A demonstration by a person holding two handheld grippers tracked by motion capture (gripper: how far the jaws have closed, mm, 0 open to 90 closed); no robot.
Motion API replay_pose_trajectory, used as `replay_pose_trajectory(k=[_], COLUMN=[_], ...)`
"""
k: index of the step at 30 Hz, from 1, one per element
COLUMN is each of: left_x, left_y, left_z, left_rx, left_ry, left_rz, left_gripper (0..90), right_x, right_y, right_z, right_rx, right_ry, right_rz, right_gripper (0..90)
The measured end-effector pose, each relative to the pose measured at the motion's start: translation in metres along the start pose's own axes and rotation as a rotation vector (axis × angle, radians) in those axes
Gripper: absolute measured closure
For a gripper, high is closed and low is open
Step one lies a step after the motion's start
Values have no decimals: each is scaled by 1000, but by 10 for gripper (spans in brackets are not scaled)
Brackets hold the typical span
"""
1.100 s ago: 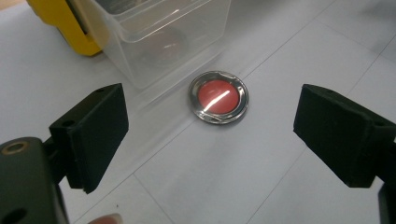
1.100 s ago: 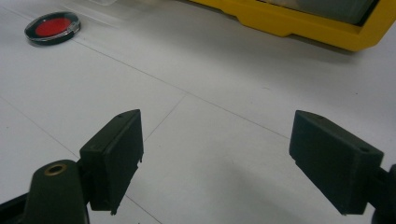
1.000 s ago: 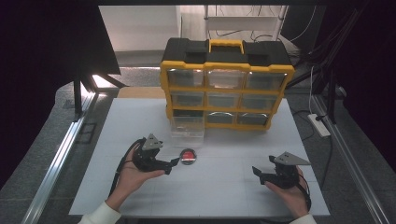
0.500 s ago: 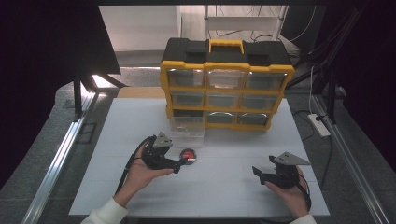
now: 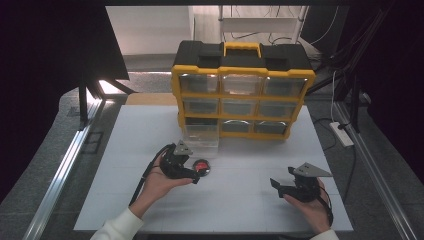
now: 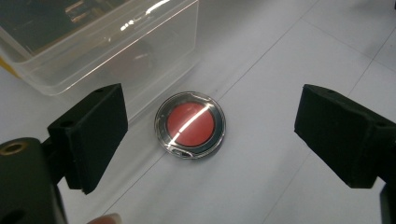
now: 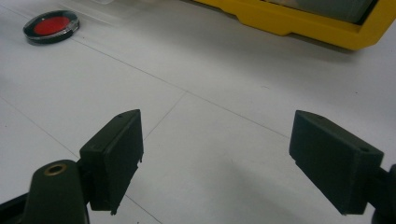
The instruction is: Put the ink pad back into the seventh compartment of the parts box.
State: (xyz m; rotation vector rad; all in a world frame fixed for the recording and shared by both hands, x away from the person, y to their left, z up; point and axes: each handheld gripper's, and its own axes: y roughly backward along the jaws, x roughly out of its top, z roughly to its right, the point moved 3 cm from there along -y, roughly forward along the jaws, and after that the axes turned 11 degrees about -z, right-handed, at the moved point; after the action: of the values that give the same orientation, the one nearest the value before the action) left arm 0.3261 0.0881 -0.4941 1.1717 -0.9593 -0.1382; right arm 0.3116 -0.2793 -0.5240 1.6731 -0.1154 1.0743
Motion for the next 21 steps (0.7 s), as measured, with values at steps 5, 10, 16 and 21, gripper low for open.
replay_pose_trajectory(k=[5, 10, 16, 21], left_x=[1, 1, 1, 1], left_y=[-6, -11, -15, -20], left_z=[-2, -4, -5, -5], left_rx=[5, 19, 16, 14], left_ry=[10, 19, 23, 24], left_rz=[-18, -36, -45, -57], left_gripper=[97, 95, 94, 94], right_x=[0, 0, 0, 0], right_y=[0, 0, -1, 0], right_z=[0, 0, 0, -1], right_rx=[0, 0, -3, -6], right_ry=[0, 3, 5, 6], right_rz=[-2, -4, -6, -5], right_gripper=[185, 186, 186, 187])
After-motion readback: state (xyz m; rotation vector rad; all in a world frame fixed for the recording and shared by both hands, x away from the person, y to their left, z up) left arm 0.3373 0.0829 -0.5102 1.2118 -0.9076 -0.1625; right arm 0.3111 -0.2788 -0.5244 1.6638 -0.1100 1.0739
